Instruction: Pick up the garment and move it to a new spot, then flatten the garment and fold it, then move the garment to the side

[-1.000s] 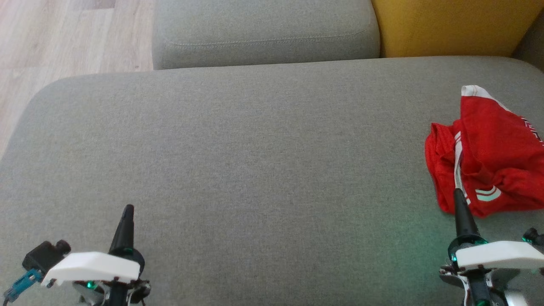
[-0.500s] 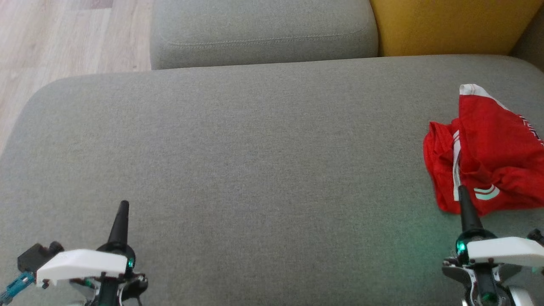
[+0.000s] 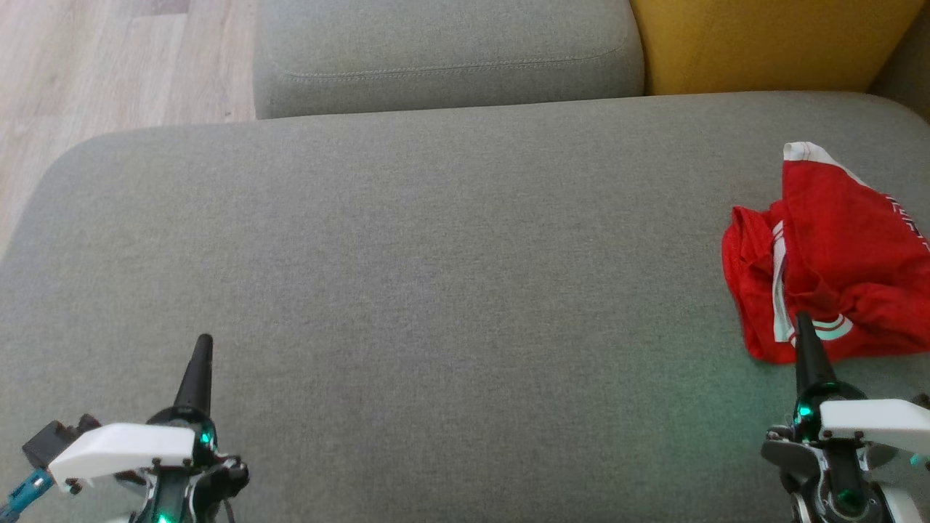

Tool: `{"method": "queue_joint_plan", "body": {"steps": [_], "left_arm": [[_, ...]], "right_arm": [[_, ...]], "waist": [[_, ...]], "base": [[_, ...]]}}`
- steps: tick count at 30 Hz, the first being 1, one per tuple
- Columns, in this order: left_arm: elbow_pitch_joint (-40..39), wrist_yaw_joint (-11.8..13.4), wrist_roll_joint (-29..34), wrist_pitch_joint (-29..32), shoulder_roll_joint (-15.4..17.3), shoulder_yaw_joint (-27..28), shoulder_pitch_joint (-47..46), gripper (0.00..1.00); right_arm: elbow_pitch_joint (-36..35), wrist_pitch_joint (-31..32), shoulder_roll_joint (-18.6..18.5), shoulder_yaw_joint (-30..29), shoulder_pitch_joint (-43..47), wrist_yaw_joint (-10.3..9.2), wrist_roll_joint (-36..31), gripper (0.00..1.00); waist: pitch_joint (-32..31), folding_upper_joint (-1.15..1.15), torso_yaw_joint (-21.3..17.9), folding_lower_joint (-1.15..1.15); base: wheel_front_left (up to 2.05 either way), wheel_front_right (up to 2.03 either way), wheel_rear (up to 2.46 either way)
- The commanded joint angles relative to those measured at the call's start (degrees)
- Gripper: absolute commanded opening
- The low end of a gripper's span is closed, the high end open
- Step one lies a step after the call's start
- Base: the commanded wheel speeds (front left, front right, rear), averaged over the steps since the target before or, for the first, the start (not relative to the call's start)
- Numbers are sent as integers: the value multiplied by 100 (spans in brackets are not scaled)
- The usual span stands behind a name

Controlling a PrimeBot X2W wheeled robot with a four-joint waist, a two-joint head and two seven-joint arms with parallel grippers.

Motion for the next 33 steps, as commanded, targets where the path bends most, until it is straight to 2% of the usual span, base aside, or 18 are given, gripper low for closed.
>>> {"method": "queue_joint_plan", "body": {"steps": [1,20,33], "left_arm": [[-161,-56,-188,68,18,209,-383,0],[-68,-200,-1425,380,-96,506,-557,0],[-68,-201,-1421,391,-105,520,-558,0]], "right_arm": [[-149,30,-123,79,-317,38,206,0],[81,130,-117,-52,-515,44,1458,0],[84,155,-95,-83,-519,44,1438,0]], "waist": [[1,0,-3,0],[16,0,-46,0],[16,0,-46,0]], "base": [[0,0,0],[0,0,0],[0,0,0]]}}
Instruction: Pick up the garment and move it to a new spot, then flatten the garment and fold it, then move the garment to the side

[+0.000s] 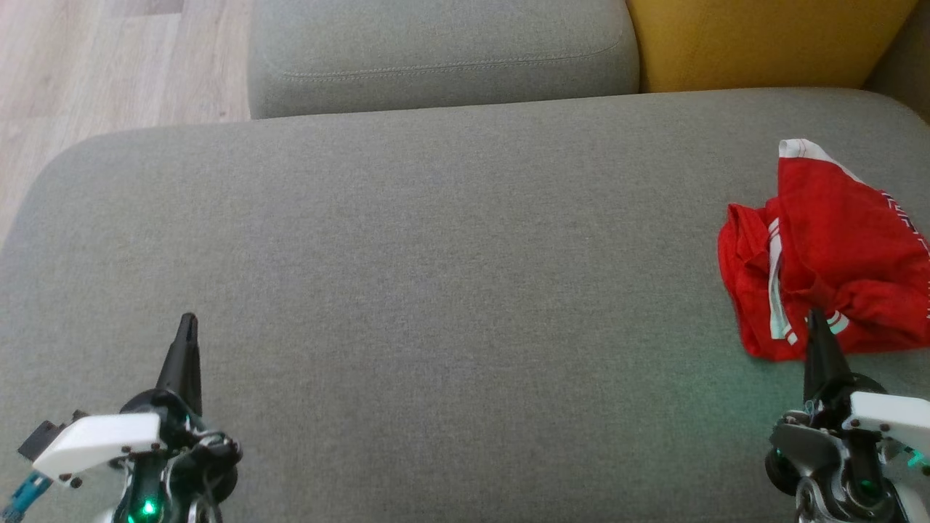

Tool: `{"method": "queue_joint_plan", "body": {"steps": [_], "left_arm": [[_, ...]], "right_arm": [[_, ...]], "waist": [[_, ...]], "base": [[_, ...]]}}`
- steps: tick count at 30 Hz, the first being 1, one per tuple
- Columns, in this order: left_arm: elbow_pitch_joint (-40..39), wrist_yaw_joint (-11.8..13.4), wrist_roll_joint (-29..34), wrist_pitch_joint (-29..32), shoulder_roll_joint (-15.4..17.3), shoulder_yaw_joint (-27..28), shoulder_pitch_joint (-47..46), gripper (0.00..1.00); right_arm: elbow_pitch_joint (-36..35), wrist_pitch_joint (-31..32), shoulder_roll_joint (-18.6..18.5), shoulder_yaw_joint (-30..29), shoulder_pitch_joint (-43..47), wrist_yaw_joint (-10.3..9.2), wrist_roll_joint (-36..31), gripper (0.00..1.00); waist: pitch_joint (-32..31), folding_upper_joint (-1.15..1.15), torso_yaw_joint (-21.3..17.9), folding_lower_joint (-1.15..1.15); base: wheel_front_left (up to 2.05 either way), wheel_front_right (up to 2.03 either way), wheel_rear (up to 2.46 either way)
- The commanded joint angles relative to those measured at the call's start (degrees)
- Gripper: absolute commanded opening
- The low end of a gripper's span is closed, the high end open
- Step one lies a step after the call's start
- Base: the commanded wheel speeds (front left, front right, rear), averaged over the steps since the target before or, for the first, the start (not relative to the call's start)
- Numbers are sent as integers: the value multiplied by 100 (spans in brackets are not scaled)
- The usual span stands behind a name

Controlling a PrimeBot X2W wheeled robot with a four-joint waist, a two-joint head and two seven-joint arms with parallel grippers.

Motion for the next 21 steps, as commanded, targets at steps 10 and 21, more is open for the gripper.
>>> {"method": "queue_joint_plan", "body": {"steps": [10,21], "left_arm": [[-157,-42,-9,57,39,192,-304,0],[-157,-42,-3,63,34,199,-304,0]], "right_arm": [[-171,61,-81,88,-302,44,7,0],[-170,76,-67,70,-304,44,-9,0]], "waist": [[0,0,1,0],[0,0,1,0]], "base": [[0,0,0],[0,0,0]]}}
